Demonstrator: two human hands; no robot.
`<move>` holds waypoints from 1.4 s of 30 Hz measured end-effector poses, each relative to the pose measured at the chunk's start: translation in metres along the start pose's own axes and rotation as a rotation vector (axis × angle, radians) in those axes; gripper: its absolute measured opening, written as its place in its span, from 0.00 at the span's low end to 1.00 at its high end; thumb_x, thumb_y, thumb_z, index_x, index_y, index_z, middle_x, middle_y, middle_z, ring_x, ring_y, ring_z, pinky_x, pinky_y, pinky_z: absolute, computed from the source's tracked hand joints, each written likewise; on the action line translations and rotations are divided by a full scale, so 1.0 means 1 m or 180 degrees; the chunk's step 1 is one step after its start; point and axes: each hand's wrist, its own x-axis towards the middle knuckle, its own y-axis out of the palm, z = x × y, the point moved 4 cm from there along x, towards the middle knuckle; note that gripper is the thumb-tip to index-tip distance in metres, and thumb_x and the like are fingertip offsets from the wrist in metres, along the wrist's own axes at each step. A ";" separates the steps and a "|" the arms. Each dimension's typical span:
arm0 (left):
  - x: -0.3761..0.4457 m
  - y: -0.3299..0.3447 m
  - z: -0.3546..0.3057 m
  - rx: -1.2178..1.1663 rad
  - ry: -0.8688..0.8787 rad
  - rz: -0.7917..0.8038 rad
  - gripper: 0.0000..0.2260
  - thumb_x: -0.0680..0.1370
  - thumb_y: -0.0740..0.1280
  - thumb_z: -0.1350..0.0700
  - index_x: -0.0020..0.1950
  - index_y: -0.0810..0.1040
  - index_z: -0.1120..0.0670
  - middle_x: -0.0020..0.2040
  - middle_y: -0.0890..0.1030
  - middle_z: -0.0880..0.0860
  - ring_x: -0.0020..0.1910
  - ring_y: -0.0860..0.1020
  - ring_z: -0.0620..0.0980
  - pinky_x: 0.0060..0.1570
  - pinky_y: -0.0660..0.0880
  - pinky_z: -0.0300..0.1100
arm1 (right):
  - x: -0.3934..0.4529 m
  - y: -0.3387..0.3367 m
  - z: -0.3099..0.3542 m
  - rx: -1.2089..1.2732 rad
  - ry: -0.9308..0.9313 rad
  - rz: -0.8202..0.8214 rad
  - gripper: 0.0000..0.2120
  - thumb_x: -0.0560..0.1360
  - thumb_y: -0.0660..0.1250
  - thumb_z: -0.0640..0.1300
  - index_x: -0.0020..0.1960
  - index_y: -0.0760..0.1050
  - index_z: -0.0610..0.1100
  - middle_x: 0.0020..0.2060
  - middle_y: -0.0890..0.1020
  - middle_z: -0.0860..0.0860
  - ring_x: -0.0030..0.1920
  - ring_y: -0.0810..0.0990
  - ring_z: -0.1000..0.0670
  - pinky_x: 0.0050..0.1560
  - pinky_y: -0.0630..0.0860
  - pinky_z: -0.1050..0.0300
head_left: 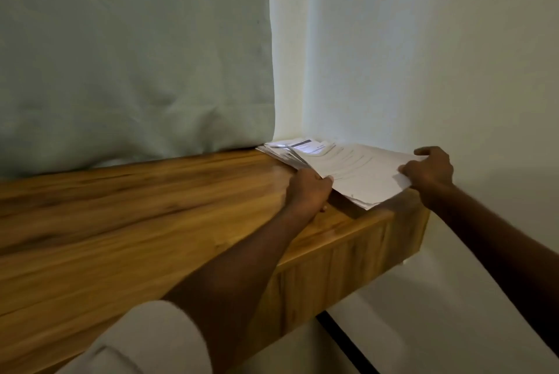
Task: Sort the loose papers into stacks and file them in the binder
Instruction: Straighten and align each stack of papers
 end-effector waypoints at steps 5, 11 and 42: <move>0.012 0.032 -0.001 0.1522 0.0463 0.0049 0.16 0.79 0.66 0.39 0.52 0.82 0.50 0.51 0.84 0.50 0.52 0.80 0.54 0.47 0.75 0.45 | 0.029 -0.007 -0.027 -0.0221 0.0119 -0.0144 0.24 0.72 0.75 0.37 0.67 0.74 0.42 0.66 0.77 0.40 0.64 0.76 0.37 0.64 0.76 0.43; 0.022 0.044 0.000 0.2119 0.0923 -0.0017 0.21 0.76 0.65 0.33 0.55 0.78 0.49 0.55 0.83 0.51 0.56 0.79 0.54 0.50 0.74 0.48 | 0.041 -0.003 -0.037 -0.1104 -0.0429 -0.0106 0.21 0.73 0.69 0.36 0.66 0.73 0.42 0.60 0.79 0.36 0.59 0.78 0.32 0.59 0.77 0.42; -0.080 -0.334 0.124 0.2835 0.1362 -0.0778 0.18 0.79 0.63 0.59 0.69 0.74 0.50 0.66 0.78 0.52 0.64 0.75 0.53 0.60 0.73 0.48 | -0.270 0.240 0.166 -0.0658 -0.3353 0.1505 0.13 0.81 0.62 0.50 0.62 0.75 0.46 0.57 0.79 0.47 0.52 0.80 0.44 0.46 0.73 0.49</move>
